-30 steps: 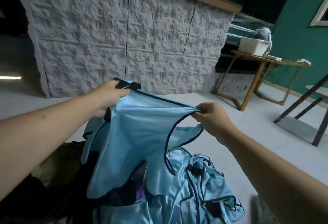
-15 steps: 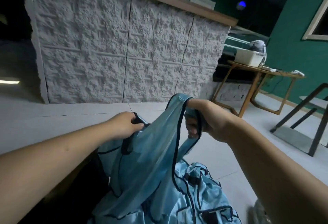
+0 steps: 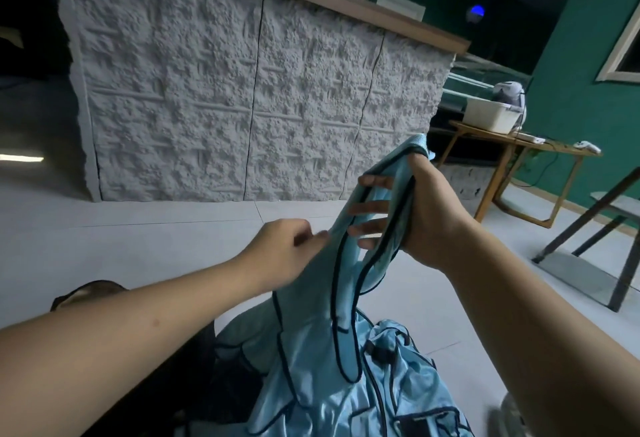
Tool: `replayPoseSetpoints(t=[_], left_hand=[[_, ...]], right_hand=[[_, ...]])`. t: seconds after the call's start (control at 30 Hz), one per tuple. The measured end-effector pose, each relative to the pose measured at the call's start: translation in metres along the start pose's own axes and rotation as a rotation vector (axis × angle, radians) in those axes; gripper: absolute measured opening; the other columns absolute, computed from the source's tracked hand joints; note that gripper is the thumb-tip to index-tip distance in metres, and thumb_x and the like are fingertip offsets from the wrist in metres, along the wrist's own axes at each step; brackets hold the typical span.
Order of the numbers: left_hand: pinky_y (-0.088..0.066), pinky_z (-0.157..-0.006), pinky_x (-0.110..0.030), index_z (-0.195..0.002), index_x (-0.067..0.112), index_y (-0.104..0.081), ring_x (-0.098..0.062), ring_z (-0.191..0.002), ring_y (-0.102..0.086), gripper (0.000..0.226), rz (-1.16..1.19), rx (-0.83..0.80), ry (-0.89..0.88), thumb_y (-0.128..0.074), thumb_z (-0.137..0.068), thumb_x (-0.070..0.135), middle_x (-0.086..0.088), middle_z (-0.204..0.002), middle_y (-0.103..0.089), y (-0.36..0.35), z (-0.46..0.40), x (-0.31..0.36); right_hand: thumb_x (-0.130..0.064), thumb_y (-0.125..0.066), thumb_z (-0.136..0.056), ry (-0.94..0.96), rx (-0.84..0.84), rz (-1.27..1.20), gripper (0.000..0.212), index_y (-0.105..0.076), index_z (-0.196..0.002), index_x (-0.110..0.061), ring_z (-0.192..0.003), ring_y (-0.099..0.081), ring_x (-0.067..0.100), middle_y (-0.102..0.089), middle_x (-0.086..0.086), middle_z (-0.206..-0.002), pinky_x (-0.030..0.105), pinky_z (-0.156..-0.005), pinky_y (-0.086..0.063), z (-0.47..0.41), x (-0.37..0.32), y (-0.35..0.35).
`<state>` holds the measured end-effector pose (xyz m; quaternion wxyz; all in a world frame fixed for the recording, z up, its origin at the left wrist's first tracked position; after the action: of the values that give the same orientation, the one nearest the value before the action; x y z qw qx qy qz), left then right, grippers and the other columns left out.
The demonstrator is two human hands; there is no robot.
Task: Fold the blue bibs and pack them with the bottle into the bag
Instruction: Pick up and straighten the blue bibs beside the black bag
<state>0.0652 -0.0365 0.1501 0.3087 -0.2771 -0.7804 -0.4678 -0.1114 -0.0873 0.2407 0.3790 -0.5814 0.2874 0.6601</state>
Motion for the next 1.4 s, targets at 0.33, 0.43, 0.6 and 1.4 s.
replayPoseSetpoints(t=[0.33, 0.43, 0.6, 1.4], left_hand=[[-0.053, -0.089, -0.042, -0.146, 0.039, -0.039, -0.029, -0.098, -0.066, 0.045, -0.758, -0.545, -0.301, -0.042, -0.104, 0.055, -0.003, -0.106, -0.066, -0.061, 0.035, -0.018], [-0.054, -0.087, -0.041, -0.132, 0.035, -0.052, -0.030, -0.103, -0.063, 0.042, -0.794, -0.502, -0.228, -0.044, -0.100, 0.061, -0.003, -0.117, -0.058, -0.050, 0.027, -0.028], [-0.053, -0.082, -0.034, -0.101, 0.025, -0.065, -0.019, -0.096, -0.064, 0.009, -0.467, -0.246, -0.054, -0.062, -0.094, 0.022, 0.011, -0.095, -0.058, -0.023, 0.008, -0.051], [-0.026, -0.113, -0.064, -0.104, 0.014, -0.065, -0.036, -0.094, -0.061, 0.041, 0.518, 0.125, 0.886, -0.045, -0.091, 0.047, -0.015, -0.104, -0.066, 0.089, -0.006, -0.090]], right_hand=[[-0.071, -0.028, -0.098, 0.072, 0.026, -0.161, 0.085, -0.060, -0.133, 0.000, -0.084, -0.071, 0.048, -0.065, 0.035, -0.124, 0.047, -0.068, -0.059, 0.000, -0.017, 0.005], [-0.076, -0.032, -0.095, 0.065, 0.102, -0.267, 0.091, -0.060, -0.129, 0.003, -0.073, -0.071, 0.044, -0.067, 0.035, -0.117, 0.049, -0.069, -0.059, -0.003, -0.018, 0.021], [-0.077, -0.030, -0.094, 0.033, 0.138, -0.212, 0.089, -0.063, -0.111, 0.004, -0.063, -0.059, 0.029, -0.064, 0.019, -0.077, 0.035, -0.063, -0.051, -0.008, -0.016, 0.041], [-0.014, -0.053, -0.100, -0.097, 0.157, 0.035, 0.016, -0.066, -0.101, -0.004, -0.063, -0.070, 0.023, -0.072, 0.011, -0.078, 0.036, -0.062, -0.060, -0.014, 0.014, 0.104]])
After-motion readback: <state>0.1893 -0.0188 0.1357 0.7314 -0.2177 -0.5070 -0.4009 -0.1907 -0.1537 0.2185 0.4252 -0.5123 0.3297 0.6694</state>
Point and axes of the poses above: each hand's wrist, its own z-axis away from the middle knuckle, its own y-axis out of the back of the hand, x = y × z, the point moved 5 cm from there along -z, towards the middle knuckle
